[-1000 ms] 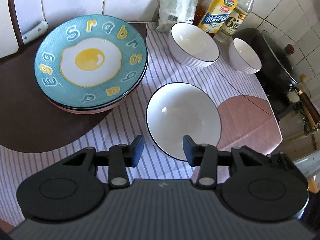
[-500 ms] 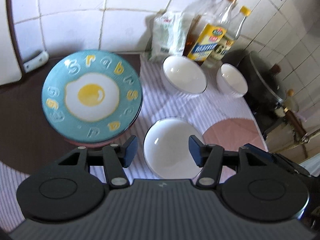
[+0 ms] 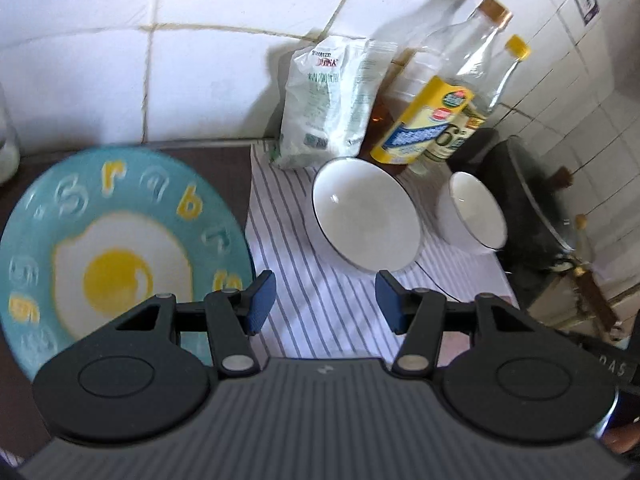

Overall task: Organize plates and bowls
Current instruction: 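Move both grippers to the white bowl by the bottles and close on its rim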

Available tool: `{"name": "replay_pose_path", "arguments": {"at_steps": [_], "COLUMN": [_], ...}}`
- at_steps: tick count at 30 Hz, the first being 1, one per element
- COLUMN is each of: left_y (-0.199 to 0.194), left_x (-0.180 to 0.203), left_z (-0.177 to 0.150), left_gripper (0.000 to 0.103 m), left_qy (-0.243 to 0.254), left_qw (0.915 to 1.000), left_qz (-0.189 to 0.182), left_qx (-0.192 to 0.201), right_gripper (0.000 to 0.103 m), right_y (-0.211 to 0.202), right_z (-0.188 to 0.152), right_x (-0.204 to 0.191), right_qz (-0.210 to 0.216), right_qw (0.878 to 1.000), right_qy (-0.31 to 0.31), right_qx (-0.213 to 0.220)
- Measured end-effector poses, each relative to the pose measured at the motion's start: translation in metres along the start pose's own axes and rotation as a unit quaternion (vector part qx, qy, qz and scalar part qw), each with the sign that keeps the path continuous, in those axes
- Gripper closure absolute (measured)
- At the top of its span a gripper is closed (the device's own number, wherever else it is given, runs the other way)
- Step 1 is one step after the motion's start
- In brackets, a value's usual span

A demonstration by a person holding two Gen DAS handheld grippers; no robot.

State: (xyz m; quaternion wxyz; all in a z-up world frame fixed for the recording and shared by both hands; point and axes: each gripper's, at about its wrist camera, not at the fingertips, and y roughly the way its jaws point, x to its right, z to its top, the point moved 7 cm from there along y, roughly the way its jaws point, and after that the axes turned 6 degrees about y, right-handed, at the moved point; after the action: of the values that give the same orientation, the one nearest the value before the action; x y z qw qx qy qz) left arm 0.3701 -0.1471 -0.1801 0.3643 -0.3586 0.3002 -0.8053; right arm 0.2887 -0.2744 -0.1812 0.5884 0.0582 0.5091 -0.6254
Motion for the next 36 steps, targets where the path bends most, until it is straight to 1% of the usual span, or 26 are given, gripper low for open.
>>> {"name": "replay_pose_path", "arguments": {"at_steps": [1, 2, 3, 5, 7, 9, 10, 11, 12, 14, 16, 17, 18, 19, 20, 21, 22, 23, 25, 29, 32, 33, 34, 35, 36], "left_y": [0.007, 0.014, 0.021, 0.035, 0.046, 0.056, 0.061, 0.063, 0.066, 0.072, 0.076, 0.077, 0.079, 0.08, 0.081, 0.078, 0.076, 0.076, 0.075, 0.074, 0.075, 0.074, 0.07, 0.068, 0.065], "left_x": [0.0, 0.003, 0.004, 0.009, 0.011, 0.011, 0.012, 0.012, 0.013, 0.014, 0.012, 0.012, 0.011, 0.012, 0.014, 0.016, 0.016, 0.017, 0.016, 0.012, 0.013, 0.012, 0.011, 0.01, 0.009], "left_z": [0.004, 0.009, 0.013, 0.019, 0.025, 0.029, 0.031, 0.031, 0.032, 0.032, 0.031, 0.032, 0.032, 0.031, 0.03, 0.028, 0.027, 0.025, 0.022, 0.024, 0.023, 0.023, 0.023, 0.023, 0.023], "left_gripper": [0.052, 0.052, 0.052, 0.052, 0.052, 0.053, 0.052, 0.052, 0.052, 0.052, 0.053, 0.054, 0.061, 0.075, 0.076, 0.079, 0.084, 0.084, 0.084, 0.084, 0.084, 0.084, 0.084, 0.084, 0.085], "left_qy": [0.012, 0.026, 0.04, 0.062, 0.064, 0.058, 0.056, 0.056, 0.057, 0.055, 0.053, 0.052, 0.051, 0.052, 0.056, 0.061, 0.068, 0.075, 0.074, 0.052, 0.046, 0.042, 0.034, 0.027, 0.022], "left_qw": [0.9999, 0.9995, 0.9987, 0.9971, 0.9971, 0.9975, 0.9975, 0.9974, 0.9972, 0.9974, 0.9974, 0.9974, 0.9976, 0.9978, 0.9977, 0.9974, 0.997, 0.9963, 0.9964, 0.9981, 0.9984, 0.9987, 0.9992, 0.9994, 0.9996], "left_qz": [0.008, 0.017, 0.029, 0.044, 0.04, 0.039, 0.041, 0.044, 0.045, 0.043, 0.043, 0.044, 0.041, 0.029, 0.014, 0.013, 0.017, 0.025, 0.029, 0.025, 0.028, 0.022, 0.011, 0.002, -0.002], "left_qx": [0.001, 0.003, 0.003, 0.0, -0.003, -0.01, -0.012, -0.013, -0.015, -0.018, -0.023, -0.023, -0.024, -0.028, -0.036, -0.034, -0.033, -0.033, -0.03, -0.023, -0.019, -0.019, -0.02, -0.022, -0.02], "right_gripper": [0.044, 0.045, 0.045, 0.046, 0.047, 0.053, 0.059, 0.062, 0.063, 0.069, 0.072, 0.076, 0.078, 0.083, 0.087, 0.087, 0.086, 0.086, 0.086, 0.087, 0.086, 0.086, 0.086, 0.086, 0.086], "right_y": [0.007, 0.014, 0.023, 0.035, 0.048, 0.058, 0.063, 0.066, 0.068, 0.069, 0.068, 0.067, 0.067, 0.067, 0.067, 0.067, 0.067, 0.068, 0.068, 0.069, 0.072, 0.073, 0.073, 0.072, 0.07], "right_z": [0.004, 0.008, 0.011, 0.018, 0.023, 0.029, 0.032, 0.035, 0.038, 0.043, 0.045, 0.045, 0.045, 0.045, 0.045, 0.044, 0.042, 0.04, 0.037, 0.044, 0.046, 0.046, 0.044, 0.041, 0.039], "right_x": [0.001, 0.001, 0.0, -0.002, 0.003, 0.008, 0.011, 0.014, 0.017, 0.023, 0.029, 0.03, 0.031, 0.031, 0.031, 0.03, 0.027, 0.025, 0.024, 0.029, 0.031, 0.03, 0.028, 0.027, 0.027], "right_qz": [-0.007, -0.022, -0.045, -0.067, -0.083, -0.104, -0.113, -0.114, -0.109, -0.109, -0.109, -0.104, -0.097, -0.092, -0.091, -0.096, -0.108, -0.116, -0.116, -0.108, -0.109, -0.111, -0.123, -0.131, -0.132], "right_qw": [1.0, 1.0, 0.999, 0.996, 0.995, 0.993, 0.991, 0.991, 0.992, 0.993, 0.993, 0.993, 0.994, 0.995, 0.994, 0.993, 0.99, 0.988, 0.986, 0.989, 0.99, 0.989, 0.985, 0.982, 0.981], "right_qy": [-0.003, -0.012, -0.031, -0.05, -0.051, -0.062, -0.066, -0.065, -0.061, -0.054, -0.053, -0.05, -0.048, -0.048, -0.052, -0.064, -0.088, -0.105, -0.117, -0.094, -0.087, -0.095, -0.122, -0.137, -0.138], "right_qx": [-0.001, -0.004, 0.002, 0.011, 0.008, 0.011, 0.009, 0.006, 0.005, 0.006, 0.01, 0.009, 0.008, 0.007, 0.007, 0.007, 0.009, 0.012, 0.022, 0.018, 0.015, 0.015, 0.019, 0.02, 0.022]}}
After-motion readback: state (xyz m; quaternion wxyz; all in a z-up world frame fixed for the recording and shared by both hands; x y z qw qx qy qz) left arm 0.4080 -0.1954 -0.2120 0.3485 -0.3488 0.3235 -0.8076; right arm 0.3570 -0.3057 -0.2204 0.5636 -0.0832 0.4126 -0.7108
